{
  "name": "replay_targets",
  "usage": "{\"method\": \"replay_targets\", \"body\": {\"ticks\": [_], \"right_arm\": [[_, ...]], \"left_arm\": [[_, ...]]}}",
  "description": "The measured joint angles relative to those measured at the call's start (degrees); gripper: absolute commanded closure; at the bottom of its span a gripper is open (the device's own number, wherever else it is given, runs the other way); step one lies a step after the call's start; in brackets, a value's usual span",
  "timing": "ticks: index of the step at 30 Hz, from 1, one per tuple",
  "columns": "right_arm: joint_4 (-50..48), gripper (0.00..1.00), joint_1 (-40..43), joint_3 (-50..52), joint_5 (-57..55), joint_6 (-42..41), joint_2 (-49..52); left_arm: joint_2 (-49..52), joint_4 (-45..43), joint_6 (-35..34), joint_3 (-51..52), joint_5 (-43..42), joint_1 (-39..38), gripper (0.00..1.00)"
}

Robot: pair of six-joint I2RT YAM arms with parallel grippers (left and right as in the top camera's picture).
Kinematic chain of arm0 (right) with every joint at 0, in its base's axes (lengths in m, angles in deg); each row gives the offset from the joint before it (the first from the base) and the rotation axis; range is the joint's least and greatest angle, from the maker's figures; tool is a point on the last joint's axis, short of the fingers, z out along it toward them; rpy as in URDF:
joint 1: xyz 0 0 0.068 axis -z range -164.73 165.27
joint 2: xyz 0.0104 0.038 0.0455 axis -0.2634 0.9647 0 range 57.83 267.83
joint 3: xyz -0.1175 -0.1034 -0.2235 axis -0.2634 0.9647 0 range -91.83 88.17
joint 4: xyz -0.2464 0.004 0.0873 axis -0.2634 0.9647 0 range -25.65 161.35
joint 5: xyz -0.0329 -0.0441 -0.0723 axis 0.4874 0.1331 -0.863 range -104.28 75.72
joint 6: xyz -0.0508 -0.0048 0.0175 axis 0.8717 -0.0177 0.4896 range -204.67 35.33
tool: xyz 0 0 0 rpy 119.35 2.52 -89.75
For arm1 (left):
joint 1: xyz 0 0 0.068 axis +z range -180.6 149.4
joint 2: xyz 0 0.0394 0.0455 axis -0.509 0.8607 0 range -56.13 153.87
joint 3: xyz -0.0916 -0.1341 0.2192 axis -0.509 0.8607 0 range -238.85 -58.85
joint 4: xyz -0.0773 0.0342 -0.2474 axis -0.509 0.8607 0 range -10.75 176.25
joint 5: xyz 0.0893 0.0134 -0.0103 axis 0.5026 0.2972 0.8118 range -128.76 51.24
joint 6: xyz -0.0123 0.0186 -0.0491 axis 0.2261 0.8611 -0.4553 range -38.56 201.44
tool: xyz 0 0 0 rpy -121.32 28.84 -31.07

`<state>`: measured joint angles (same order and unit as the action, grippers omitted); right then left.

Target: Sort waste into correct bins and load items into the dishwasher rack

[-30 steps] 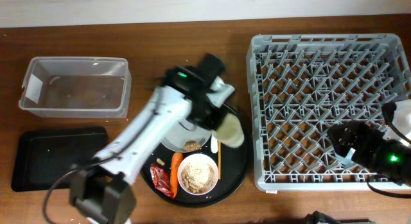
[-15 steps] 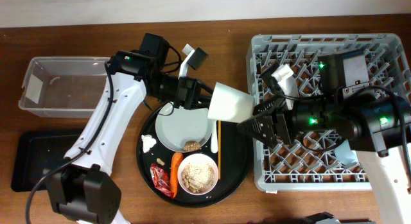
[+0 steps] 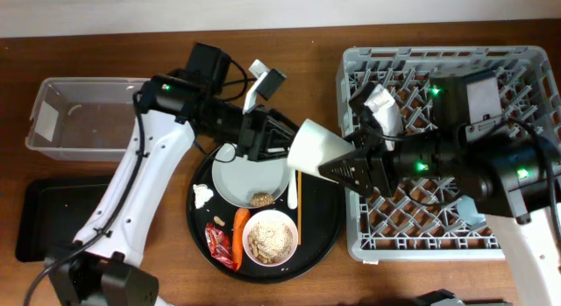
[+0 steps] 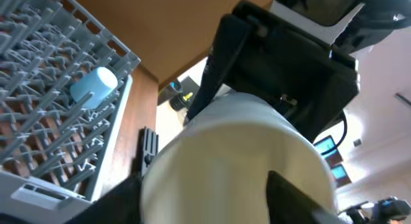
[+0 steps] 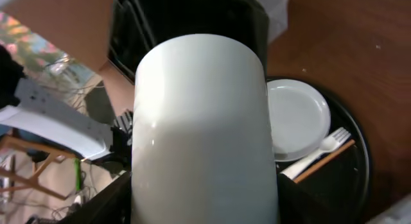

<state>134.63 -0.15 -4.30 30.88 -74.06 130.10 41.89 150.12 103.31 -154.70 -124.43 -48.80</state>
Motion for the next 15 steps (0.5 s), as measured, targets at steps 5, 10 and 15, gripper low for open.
{"method": "replay_targets", "body": {"ticks": [5, 10, 15], "right_arm": [[10.58, 0.37, 4.66, -0.07, -31.78, -19.56, -7.61], [21.92, 0.37, 32.81, -0.07, -42.95, -25.11, -2.84], [23.87, 0.37, 38.38, -0.31, -42.36, -23.61, 14.03]], "left_arm": [[-0.44, -0.09, -1.27, -0.04, 1.22, 8.98, 0.31], [-11.5, 2.23, -8.57, -0.07, 25.11, 10.14, 0.34], [-17.14, 2.6, -13.0, -0.09, 39.6, 10.08, 0.34]]}}
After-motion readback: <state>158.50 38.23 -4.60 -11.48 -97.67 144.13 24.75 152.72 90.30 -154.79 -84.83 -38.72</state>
